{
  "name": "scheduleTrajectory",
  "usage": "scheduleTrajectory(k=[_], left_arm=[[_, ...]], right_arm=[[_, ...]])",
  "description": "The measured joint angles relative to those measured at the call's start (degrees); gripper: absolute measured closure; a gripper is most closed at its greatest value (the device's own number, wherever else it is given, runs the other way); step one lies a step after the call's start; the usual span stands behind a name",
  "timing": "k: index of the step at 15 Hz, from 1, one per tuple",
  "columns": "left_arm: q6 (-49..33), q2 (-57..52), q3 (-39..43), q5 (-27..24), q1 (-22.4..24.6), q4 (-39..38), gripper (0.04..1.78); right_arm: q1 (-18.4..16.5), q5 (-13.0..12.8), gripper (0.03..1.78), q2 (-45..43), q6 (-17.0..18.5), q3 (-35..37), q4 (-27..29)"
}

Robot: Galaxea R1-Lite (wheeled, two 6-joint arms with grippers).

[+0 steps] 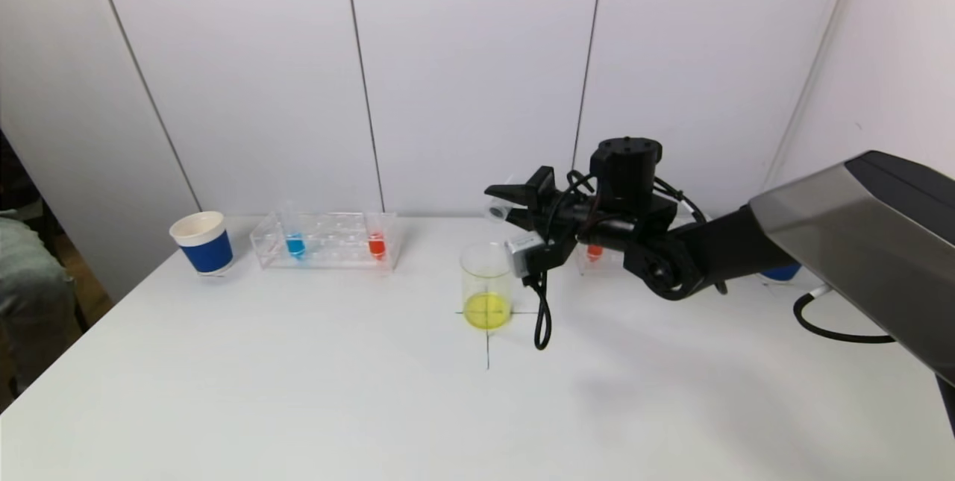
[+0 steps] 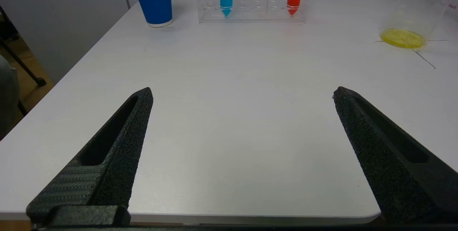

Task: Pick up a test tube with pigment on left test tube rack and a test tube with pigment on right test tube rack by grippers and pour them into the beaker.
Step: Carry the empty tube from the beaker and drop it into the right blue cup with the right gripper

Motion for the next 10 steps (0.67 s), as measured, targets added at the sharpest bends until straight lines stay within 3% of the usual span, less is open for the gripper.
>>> scheduleTrajectory(k=[8,10], left_arm=[[0.0,0.0,0.0,0.0,0.0,0.0,0.06],[0.0,0.0,0.0,0.0,0.0,0.0,0.06]], right_arm=[[2.0,-2.3,1.31,-3.4,25.7,0.0,-0.5],[3.3,-5.2,1.31,-3.9,34.2,-0.3,-1.1]])
